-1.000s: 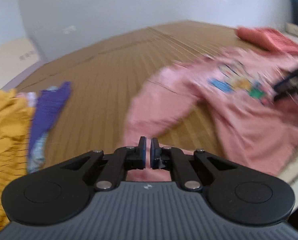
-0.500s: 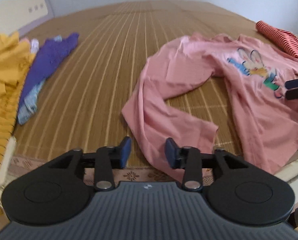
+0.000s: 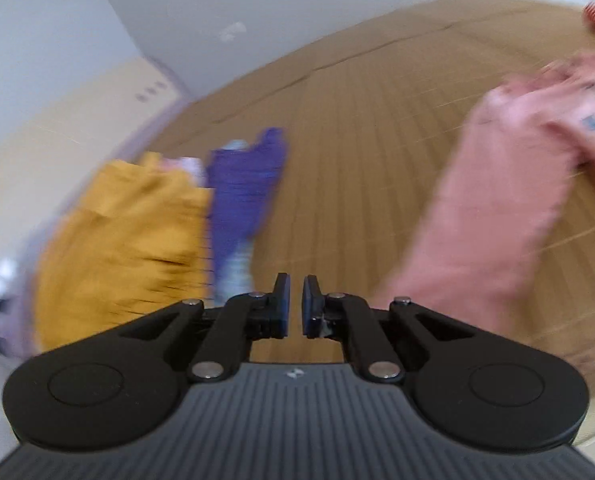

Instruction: Fold clothes

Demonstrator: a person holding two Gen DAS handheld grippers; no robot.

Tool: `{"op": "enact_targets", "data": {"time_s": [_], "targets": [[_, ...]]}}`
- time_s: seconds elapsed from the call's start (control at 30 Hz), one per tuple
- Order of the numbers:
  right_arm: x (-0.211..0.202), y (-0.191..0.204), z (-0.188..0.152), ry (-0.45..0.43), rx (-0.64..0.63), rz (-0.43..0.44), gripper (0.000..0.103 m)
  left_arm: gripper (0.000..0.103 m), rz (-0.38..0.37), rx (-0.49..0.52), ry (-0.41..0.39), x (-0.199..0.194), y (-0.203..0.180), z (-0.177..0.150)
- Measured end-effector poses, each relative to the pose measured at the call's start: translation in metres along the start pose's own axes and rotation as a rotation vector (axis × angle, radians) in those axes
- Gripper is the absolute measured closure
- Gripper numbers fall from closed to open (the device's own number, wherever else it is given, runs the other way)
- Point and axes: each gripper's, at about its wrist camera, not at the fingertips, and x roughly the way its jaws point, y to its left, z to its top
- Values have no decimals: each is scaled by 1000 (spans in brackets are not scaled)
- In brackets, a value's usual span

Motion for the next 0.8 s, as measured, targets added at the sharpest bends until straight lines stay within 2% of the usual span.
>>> {"op": "enact_targets", "data": {"time_s": [0.07,0.13,0.3,0.37,0.43,0.5,0.57,0.63,0.7,0.77,0.8], "targets": [[0,1,0,1,-4,-1,27,94,28,-8,14,6,11,1],[0,1,0,1,-3,1,26,94,-24,-45,36,6,17,-1],[1,0,1,2,-4,4,25,91,-301,-178,47,-1,9,-12],[1,1,0,1,-5,5,25,89,-370,-165,68,3,-5,-13],[0,0,1,2,-5,7,25,81,-439,-152,90,7,-18,-14],[0,0,1,3,-8,11,25,79,-446,-25,123,11,-34,-20],[-1,-1,0,4,-26,16,25,77,-466,-18,101,13,-29,-26],[-2,-3,0,5,-24,17,25,76,-421,-35,146,18,-18,-29],[-3,-5,1,11,-22,20,25,68,-292,30,166,23,-16,-33],[-4,-6,1,15,-22,16,25,66,-163,93,186,29,-14,-36],[-4,-6,1,14,-22,15,25,66,-144,78,189,30,-10,-36]]}}
